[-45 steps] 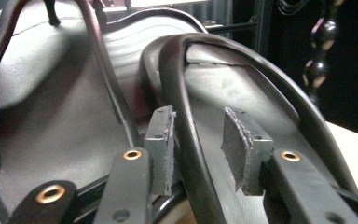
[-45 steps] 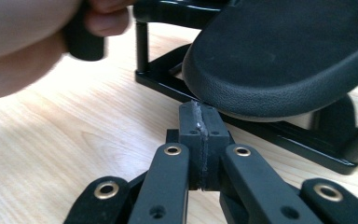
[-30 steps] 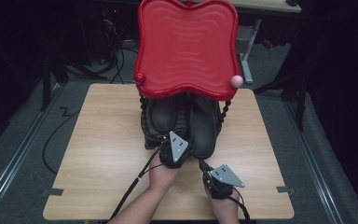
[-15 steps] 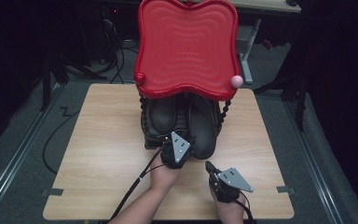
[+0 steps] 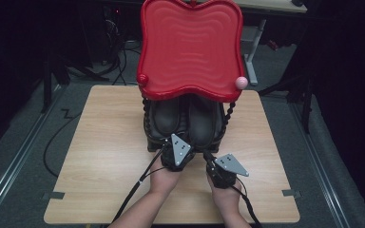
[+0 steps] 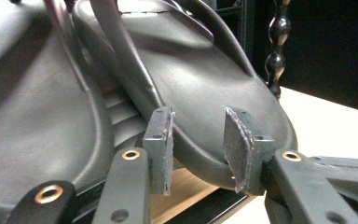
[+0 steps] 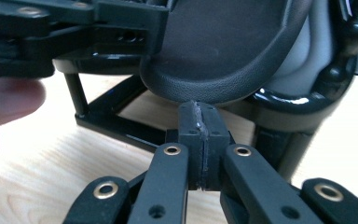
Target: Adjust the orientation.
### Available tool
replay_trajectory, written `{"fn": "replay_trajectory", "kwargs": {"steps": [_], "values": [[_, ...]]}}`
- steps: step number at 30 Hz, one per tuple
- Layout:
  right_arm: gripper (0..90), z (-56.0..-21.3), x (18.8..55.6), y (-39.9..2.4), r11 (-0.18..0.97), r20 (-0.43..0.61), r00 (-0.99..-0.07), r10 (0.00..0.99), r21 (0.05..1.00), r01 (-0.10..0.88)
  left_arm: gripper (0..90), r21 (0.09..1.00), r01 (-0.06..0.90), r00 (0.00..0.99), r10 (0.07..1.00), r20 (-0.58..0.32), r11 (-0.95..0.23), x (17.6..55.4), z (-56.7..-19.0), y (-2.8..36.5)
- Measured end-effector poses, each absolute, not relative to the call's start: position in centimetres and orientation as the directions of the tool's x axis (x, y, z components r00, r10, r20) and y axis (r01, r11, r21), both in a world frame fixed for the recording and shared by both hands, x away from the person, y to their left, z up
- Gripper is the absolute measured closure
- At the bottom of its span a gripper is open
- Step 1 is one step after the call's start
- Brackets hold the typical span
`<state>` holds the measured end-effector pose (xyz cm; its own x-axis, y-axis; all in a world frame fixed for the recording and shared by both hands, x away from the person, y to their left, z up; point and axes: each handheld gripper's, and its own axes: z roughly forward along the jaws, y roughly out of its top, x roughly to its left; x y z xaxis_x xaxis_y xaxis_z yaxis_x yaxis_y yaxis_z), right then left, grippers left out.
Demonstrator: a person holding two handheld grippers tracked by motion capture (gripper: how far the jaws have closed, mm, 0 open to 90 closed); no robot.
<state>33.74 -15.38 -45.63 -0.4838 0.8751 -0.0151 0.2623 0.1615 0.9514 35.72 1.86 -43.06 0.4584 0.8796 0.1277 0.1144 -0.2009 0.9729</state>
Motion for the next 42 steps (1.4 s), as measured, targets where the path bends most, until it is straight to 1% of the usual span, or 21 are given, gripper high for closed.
{"fn": "replay_trajectory", "kwargs": {"steps": [6,10,14,17,19,22,24,26,28,30,32,37,42], "values": [[89.7,-45.2,34.7,-14.5,0.16,-0.011,-0.486,0.874,0.951,0.266,63.0,0.975,0.118,0.462,0.88,0.114,-0.188,35.7,-43.0,2.5],[89.7,-44.7,35.5,-14.2,0.148,-0.006,-0.479,0.878,0.954,0.26,63.0,0.975,0.098,0.461,0.877,0.133,-0.199,35.3,-43.0,2.7],[89.5,-44.4,35.1,-14.0,0.158,-0.02,-0.491,0.871,0.957,0.242,64.5,0.977,0.094,0.437,0.89,0.133,-0.192,34.8,-43.4,4.6],[89.5,-44.4,34.5,-13.6,0.172,-0.03,-0.519,0.855,0.958,0.228,69.0,0.978,0.093,0.4,0.906,0.135,-0.187,34.5,-43.8,6.4],[89.5,-44.4,34.6,-13.2,0.176,-0.034,-0.525,0.851,0.959,0.224,71.6,0.98,0.108,0.384,0.916,0.116,-0.17,34.5,-44.2,7.7],[89.6,-44.3,35.2,-12.7,0.182,-0.041,-0.515,0.856,0.957,0.227,74.2,0.98,0.112,0.361,0.925,0.115,-0.165,34.5,-44.5,8.9],[89.7,-44.2,35.8,-12.6,0.186,-0.045,-0.509,0.86,0.955,0.231,76.0,0.978,0.108,0.347,0.929,0.129,-0.176,34.5,-44.7,9.5],[89.7,-44.1,36.3,-12.5,0.19,-0.052,-0.503,0.863,0.955,0.227,79.4,0.978,0.102,0.334,0.932,0.139,-0.182,34.6,-45.0,10.0],[89.8,-44.0,36.9,-12.4,0.194,-0.058,-0.494,0.867,0.954,0.228,84.8,0.98,0.11,0.324,0.938,0.124,-0.168,34.8,-45.2,10.5],[89.8,-44.0,37.4,-12.4,0.196,-0.061,-0.488,0.871,0.953,0.231,88.3,0.98,0.104,0.308,0.943,0.128,-0.167,35.0,-45.4,10.7],[89.9,-44.0,38.1,-12.3,0.202,-0.067,-0.479,0.875,0.951,0.236,89.7,0.981,0.105,0.302,0.945,0.126,-0.165,35.3,-45.5,10.8],[90.0,-43.6,39.0,-12.5,0.2,-0.066,-0.465,0.883,0.949,0.244,90.0,0.979,0.098,0.296,0.944,0.145,-0.181,36.1,-45.5,10.3],[90.0,-42.9,38.4,-13.6,0.184,-0.071,-0.443,0.894,0.958,0.219,90.0,0.977,0.119,0.293,0.946,0.138,-0.179,36.9,-45.7,9.5]]}}
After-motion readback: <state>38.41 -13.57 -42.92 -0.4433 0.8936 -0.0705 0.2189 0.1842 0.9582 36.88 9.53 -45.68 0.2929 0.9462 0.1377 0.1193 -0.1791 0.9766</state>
